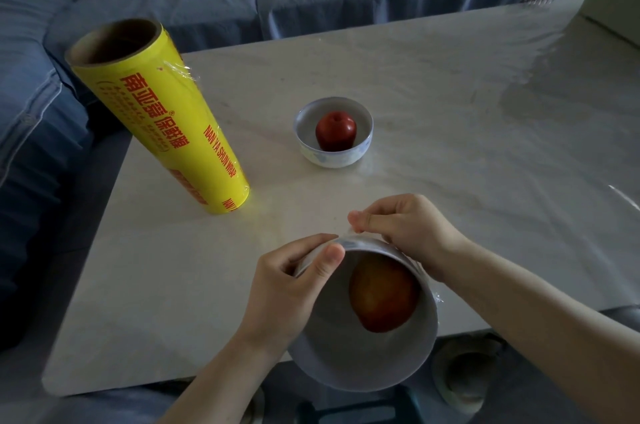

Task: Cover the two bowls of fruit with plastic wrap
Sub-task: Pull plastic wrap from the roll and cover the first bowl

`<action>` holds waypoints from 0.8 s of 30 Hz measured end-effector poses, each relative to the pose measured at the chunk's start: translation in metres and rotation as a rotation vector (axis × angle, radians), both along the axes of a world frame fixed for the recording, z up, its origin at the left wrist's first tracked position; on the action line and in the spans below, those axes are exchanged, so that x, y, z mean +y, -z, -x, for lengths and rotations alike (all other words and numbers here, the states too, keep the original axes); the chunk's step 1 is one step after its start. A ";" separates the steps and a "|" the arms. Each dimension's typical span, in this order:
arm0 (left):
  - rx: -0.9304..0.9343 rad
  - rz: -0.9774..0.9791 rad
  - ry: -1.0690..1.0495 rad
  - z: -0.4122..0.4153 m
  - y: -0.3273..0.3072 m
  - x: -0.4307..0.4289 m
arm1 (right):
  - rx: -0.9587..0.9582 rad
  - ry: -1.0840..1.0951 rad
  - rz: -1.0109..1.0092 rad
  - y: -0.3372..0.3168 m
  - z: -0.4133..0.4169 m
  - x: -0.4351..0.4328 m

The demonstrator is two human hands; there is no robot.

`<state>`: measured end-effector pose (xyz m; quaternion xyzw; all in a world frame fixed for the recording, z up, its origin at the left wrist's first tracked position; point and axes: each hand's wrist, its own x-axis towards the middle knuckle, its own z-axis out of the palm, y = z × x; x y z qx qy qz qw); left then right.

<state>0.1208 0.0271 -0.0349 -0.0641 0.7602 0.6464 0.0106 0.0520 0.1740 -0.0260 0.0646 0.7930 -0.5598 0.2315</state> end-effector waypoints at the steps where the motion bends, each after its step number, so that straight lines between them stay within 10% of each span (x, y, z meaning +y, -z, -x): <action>1: 0.006 0.002 -0.002 0.000 0.000 -0.001 | 0.025 -0.032 -0.041 0.000 0.000 0.000; 13: 0.040 -0.042 0.008 -0.003 0.004 -0.005 | -0.195 -0.183 0.146 0.006 -0.015 0.012; 19: 0.034 -0.001 -0.021 -0.005 0.006 -0.009 | 0.348 0.008 -0.012 0.001 -0.020 0.029; 24: 0.051 0.049 -0.029 -0.002 0.007 -0.012 | 0.571 -0.412 0.035 -0.013 -0.044 0.030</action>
